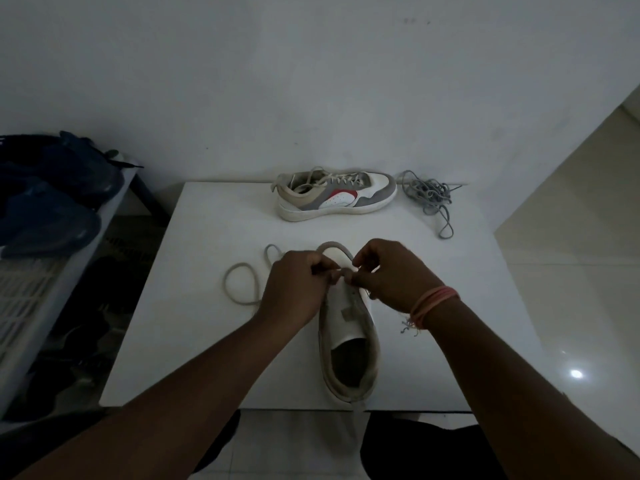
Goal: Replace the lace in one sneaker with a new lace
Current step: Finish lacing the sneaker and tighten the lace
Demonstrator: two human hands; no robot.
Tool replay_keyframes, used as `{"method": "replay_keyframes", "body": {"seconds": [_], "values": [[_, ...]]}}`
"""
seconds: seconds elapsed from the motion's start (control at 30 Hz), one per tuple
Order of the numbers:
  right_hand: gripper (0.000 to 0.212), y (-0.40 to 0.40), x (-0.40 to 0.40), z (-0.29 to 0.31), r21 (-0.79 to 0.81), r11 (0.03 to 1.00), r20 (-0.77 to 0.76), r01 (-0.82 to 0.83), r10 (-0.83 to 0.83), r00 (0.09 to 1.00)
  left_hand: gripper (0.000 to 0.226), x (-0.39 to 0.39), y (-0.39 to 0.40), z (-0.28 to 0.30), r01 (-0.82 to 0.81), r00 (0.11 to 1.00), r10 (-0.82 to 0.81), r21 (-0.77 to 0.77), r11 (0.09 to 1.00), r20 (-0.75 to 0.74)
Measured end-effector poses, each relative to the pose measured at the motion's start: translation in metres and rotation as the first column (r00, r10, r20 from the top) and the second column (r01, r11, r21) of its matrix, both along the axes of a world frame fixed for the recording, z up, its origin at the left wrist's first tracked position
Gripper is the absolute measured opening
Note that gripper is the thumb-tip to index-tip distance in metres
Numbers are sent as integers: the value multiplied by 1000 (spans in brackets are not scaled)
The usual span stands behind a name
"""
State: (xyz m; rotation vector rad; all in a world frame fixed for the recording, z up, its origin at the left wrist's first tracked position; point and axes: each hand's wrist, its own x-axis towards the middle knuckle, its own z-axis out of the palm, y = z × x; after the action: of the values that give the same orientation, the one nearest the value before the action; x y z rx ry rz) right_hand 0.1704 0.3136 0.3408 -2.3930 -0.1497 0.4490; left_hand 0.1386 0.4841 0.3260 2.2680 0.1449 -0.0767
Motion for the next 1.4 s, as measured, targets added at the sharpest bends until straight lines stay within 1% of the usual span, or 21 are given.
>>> {"method": "replay_keyframes", "body": {"seconds": [0.03,0.1,0.13,0.2,0.27,0.33,0.4,0.47,0.53,0.67,0.8,0.9,1.0,1.1,1.17,1.23,1.27,1.4], "values": [[37,4,-3,-2,-65,998,-2,-22,22,1000,15,-2,-2,-3,-31,999,31,14,999,20],[48,15,-10,-7,-142,990,-8,-17,16,1000,16,-6,-9,-6,-81,994,79,21,997,69],[47,21,-12,-11,-176,984,16,5,-2,1000,16,-7,-13,-8,-102,993,101,4,995,67],[32,27,-15,-15,-248,967,107,57,-30,994,16,-6,-19,-12,-144,989,145,-20,989,32],[23,25,-16,-17,-256,961,165,104,-62,984,15,-5,-21,-17,-154,988,154,-14,988,27],[20,18,-14,-16,-198,973,154,122,-92,984,14,-6,-20,-19,-137,989,138,-11,990,57],[17,11,-12,-16,-89,984,108,153,-144,984,13,-8,-19,-19,-122,988,123,-10,992,90],[13,6,-11,-17,-2,984,88,180,-180,980,14,-9,-21,-19,-116,988,119,-33,993,100],[9,3,-11,-20,59,980,77,190,-194,978,12,-9,-24,-21,-122,987,124,-24,992,106],[6,4,-14,-24,119,968,63,221,-230,971,9,-10,-27,-26,-150,984,147,16,989,103],[6,3,-13,-28,196,950,22,243,-252,967,14,-10,-28,-26,-137,986,128,84,987,105],[7,4,-14,-27,210,952,18,224,-232,972,20,-9,-28,-33,-128,988,114,131,983,106],[9,5,-16,-27,160,972,66,174,-187,980,26,-8,-30,-33,-132,989,119,166,977,88],[8,5,-16,-27,166,970,52,178,-189,981,34,-8,-28,-27,-111,991,94,192,975,96],[6,3,-15,-27,167,972,38,162,-171,985,27,-7,-26,-32,-111,990,97,146,983,99],[3,1,-13,-26,204,966,-12,159,-161,987,17,-6,-24,-37,-134,987,123,106,985,105],[3,0,-12,-26,222,961,-35,165,-161,986,15,-6,-25,-37,-150,985,140,104,983,104],[20,-1,-10,-28,272,934,-143,229,-196,970,15,-7,-33,-37,-223,973,209,150,963,102]]}}
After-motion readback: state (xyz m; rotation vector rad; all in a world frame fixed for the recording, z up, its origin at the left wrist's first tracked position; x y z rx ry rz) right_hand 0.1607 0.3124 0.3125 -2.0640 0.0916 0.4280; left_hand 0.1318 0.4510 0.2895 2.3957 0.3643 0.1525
